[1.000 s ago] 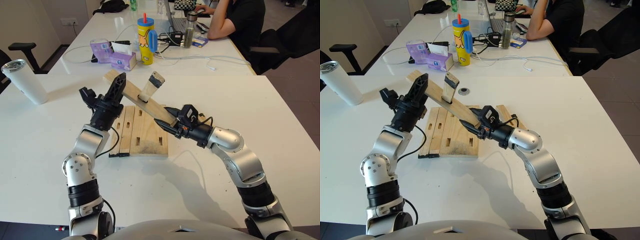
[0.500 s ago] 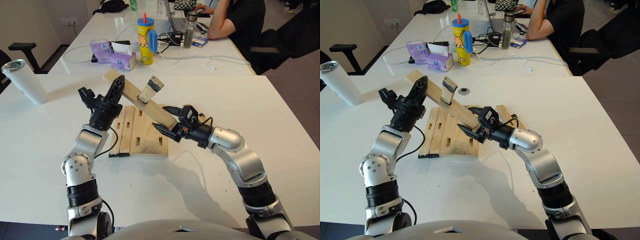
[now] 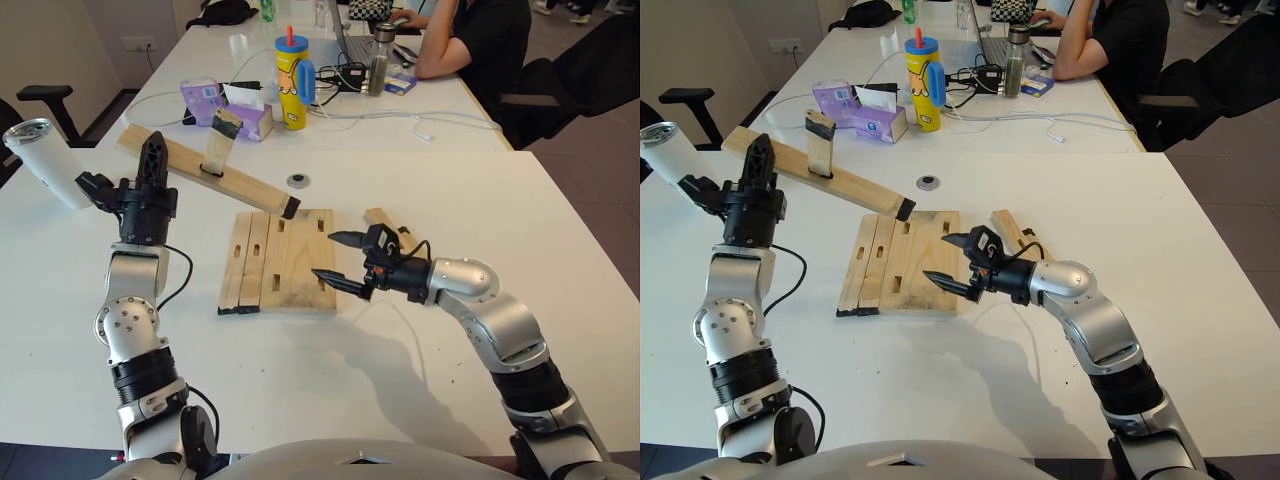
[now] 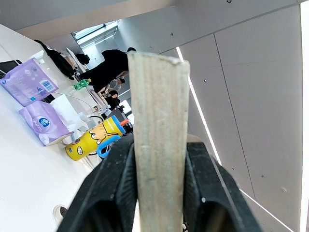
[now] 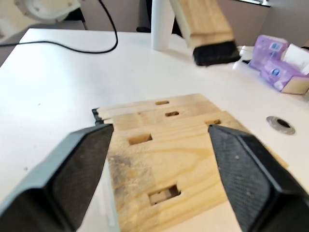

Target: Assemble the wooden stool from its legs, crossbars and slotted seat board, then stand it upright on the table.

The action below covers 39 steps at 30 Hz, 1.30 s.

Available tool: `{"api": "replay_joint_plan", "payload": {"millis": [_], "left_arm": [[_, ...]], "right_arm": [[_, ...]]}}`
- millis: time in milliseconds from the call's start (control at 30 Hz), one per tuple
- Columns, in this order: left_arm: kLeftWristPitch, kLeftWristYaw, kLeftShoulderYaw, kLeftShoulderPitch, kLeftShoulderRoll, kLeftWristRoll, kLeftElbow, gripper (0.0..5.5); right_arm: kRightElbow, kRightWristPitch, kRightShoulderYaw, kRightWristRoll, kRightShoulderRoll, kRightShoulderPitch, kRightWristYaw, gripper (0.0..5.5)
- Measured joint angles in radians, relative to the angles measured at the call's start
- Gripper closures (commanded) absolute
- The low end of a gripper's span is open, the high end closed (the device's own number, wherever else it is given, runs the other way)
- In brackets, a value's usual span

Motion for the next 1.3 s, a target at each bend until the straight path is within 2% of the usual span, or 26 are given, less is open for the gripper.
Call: {"api": "replay_joint_plan", "payload": {"millis": [100, 233, 333, 467, 633, 767, 1133, 1300], "left_arm": [[0.000, -0.006, -0.001, 0.000, 0.003, 0.007, 0.002, 4.45], [0.001, -0.015, -0.012, 0.001, 0.002, 0.017, 0.004, 4.45], [0.003, -0.020, -0.021, 0.001, 0.001, 0.020, 0.007, 4.45], [0.002, -0.023, -0.025, 0.005, 0.001, 0.034, 0.006, 4.45], [-0.003, -0.048, -0.049, 0.025, -0.007, 0.085, 0.009, 4.45], [-0.029, -0.101, -0.080, 0.035, -0.005, 0.185, 0.084, 4.45], [-0.124, -0.188, -0.096, 0.044, 0.024, 0.393, 0.205, 4.45], [-0.198, -0.263, -0.100, -0.022, 0.027, 0.448, 0.324, 4.45]], "right_arm": [[0.079, -0.044, 0.103, -0.086, -0.046, 0.004, 0.070, 1.85], [0.220, -0.085, 0.194, -0.142, -0.031, -0.054, 0.142, 1.85], [0.354, -0.169, 0.236, -0.251, 0.024, -0.150, 0.106, 1.85], [0.447, -0.230, 0.261, -0.332, 0.079, -0.181, 0.028, 1.85], [0.554, -0.190, 0.213, -0.356, 0.186, -0.209, -0.109, 1.85], [0.583, -0.193, 0.188, -0.355, 0.223, -0.207, -0.132, 1.85], [0.601, -0.203, 0.176, -0.364, 0.243, -0.205, -0.141, 1.85], [0.592, -0.203, 0.169, -0.366, 0.241, -0.194, -0.141, 1.85]]}}
